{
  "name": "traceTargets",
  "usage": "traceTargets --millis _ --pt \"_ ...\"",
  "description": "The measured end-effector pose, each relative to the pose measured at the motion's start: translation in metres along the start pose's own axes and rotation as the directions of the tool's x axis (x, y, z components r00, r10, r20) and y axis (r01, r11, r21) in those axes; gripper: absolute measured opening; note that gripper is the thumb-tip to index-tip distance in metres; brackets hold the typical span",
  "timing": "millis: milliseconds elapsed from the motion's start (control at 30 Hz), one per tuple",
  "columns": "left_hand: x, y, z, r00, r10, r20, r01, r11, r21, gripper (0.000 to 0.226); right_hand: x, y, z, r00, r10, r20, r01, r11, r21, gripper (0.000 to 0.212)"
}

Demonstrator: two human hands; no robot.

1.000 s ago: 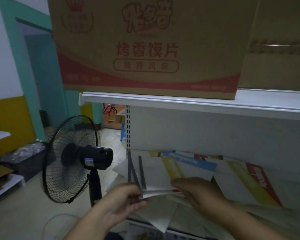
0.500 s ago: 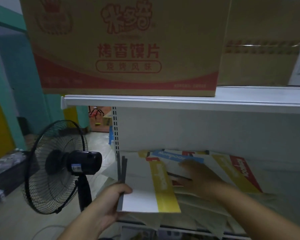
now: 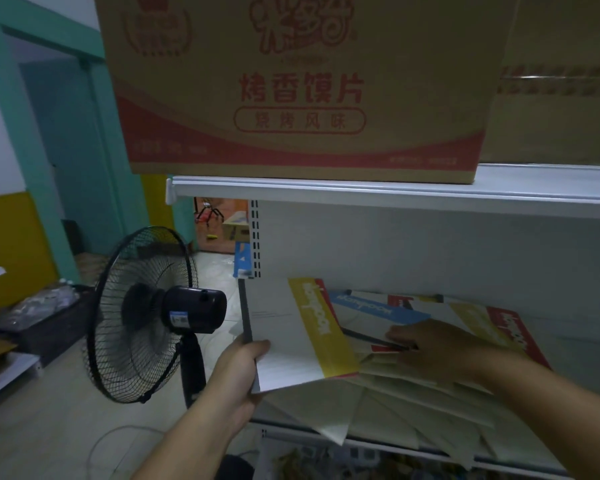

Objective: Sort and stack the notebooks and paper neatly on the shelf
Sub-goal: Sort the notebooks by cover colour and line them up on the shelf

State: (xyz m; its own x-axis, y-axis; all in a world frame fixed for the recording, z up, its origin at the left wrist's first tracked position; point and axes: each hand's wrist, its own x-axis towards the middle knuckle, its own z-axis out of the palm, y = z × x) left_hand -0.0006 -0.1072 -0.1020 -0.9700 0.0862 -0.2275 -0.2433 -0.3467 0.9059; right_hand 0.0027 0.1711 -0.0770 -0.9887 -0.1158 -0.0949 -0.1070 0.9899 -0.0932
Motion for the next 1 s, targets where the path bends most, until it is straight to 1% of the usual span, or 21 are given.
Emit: traceTargets --millis 100,167,200,267,300,333,367,400,433,467,500,533,600,633,700,767,833,867,933,967,1000 --pt "-0.003 0.004 -0.003 1.0 0.03 -0.004 -0.03 1.0 0.008 0.026 0.0 0.0 0.002 0.999 -0.028 -0.031 0.025 0.996 -0.082 0.042" --pt "-0.007 0.005 -0.007 0.998 0.053 -0.022 -0.052 0.998 0.022 0.026 -0.001 0.001 0.001 0.998 -0.039 -0.044 0.035 0.997 -0.074 0.037" --pt "-0.008 0.005 -0.01 0.998 0.063 -0.032 -0.062 0.998 0.031 0.026 -0.002 0.0 0.0 0.996 -0.037 -0.086 0.03 0.997 -0.071 0.034" --pt "-0.014 0.006 -0.014 0.996 0.078 -0.04 -0.075 0.996 0.054 0.028 -0.005 -0.005 -0.008 0.958 -0.02 -0.287 -0.014 0.993 -0.115 0.035" --pt "-0.018 0.006 -0.014 0.996 0.085 -0.036 -0.083 0.994 0.067 0.03 -0.006 -0.01 -0.012 0.9 -0.01 -0.436 -0.057 0.988 -0.141 0.035" --pt "-0.021 0.006 -0.013 0.996 0.089 -0.025 -0.087 0.994 0.073 0.032 -0.007 -0.015 -0.014 0.807 -0.022 -0.59 -0.075 0.987 -0.139 0.036" --pt "-0.025 0.007 -0.009 0.996 0.093 -0.017 -0.091 0.992 0.083 0.034 -0.008 -0.021 -0.017 0.703 -0.058 -0.709 -0.052 0.99 -0.132 0.034" --pt "-0.027 0.005 -0.005 0.995 0.097 -0.012 -0.096 0.992 0.087 0.034 -0.011 -0.028 -0.02 0.623 -0.093 -0.777 0.0 0.993 -0.119 0.03" --pt "-0.031 0.003 0.003 0.994 0.104 -0.016 -0.102 0.99 0.1 0.032 -0.017 -0.035 -0.021 0.562 -0.129 -0.817 0.068 0.992 -0.11 0.022" --pt "-0.029 -0.001 0.009 0.993 0.112 -0.027 -0.108 0.987 0.115 0.027 -0.025 -0.043 -0.021 0.531 -0.183 -0.828 0.135 0.982 -0.131 0.016" --pt "-0.034 -0.004 0.021 0.993 0.114 -0.033 -0.108 0.984 0.142 0.018 -0.034 -0.052 -0.017 0.516 -0.245 -0.821 0.197 0.966 -0.165 0.016" --pt "-0.035 -0.009 0.033 0.993 0.113 -0.043 -0.105 0.983 0.152 0.011 -0.043 -0.06 -0.008 0.527 -0.3 -0.795 0.261 0.947 -0.185 0.017" --pt "-0.04 -0.021 0.056 0.993 0.106 -0.059 -0.098 0.987 0.126 0.008 -0.065 -0.07 0.01 0.536 -0.395 -0.746 0.396 0.898 -0.192 0.016" --pt "-0.045 -0.028 0.068 0.992 0.102 -0.071 -0.094 0.99 0.102 0.011 -0.076 -0.07 0.018 0.54 -0.422 -0.728 0.438 0.88 -0.185 0.017" --pt "-0.054 -0.044 0.092 0.995 0.078 -0.056 -0.075 0.995 0.063 0.023 -0.097 -0.058 0.029 0.572 -0.414 -0.708 0.436 0.885 -0.165 0.021" --pt "-0.065 -0.058 0.118 0.999 0.035 -0.021 -0.035 0.999 -0.018 0.047 -0.12 -0.038 0.028 0.607 -0.371 -0.703 0.397 0.908 -0.136 0.026" --pt "-0.083 -0.069 0.147 0.999 0.01 0.038 -0.008 0.999 -0.049 0.055 -0.144 -0.012 0.025 0.628 -0.338 -0.701 0.367 0.923 -0.116 0.033" --pt "-0.092 -0.075 0.163 0.996 0.007 0.087 -0.003 0.999 -0.052 0.055 -0.156 0.003 0.025 0.638 -0.325 -0.698 0.351 0.929 -0.112 0.036" --pt "-0.113 -0.09 0.196 0.988 -0.015 0.157 0.019 1.0 -0.024 0.048 -0.182 0.032 0.025 0.713 -0.324 -0.621 0.372 0.927 -0.057 0.044" --pt "-0.119 -0.101 0.211 0.983 -0.006 0.186 0.01 1.0 -0.021 0.038 -0.195 0.048 0.024 0.752 -0.305 -0.584 0.387 0.922 0.017 0.046" --pt "-0.121 -0.113 0.225 0.978 0.001 0.209 -0.001 1.0 -0.004 0.028 -0.209 0.065 0.024 0.795 -0.237 -0.558 0.367 0.921 0.132 0.049"
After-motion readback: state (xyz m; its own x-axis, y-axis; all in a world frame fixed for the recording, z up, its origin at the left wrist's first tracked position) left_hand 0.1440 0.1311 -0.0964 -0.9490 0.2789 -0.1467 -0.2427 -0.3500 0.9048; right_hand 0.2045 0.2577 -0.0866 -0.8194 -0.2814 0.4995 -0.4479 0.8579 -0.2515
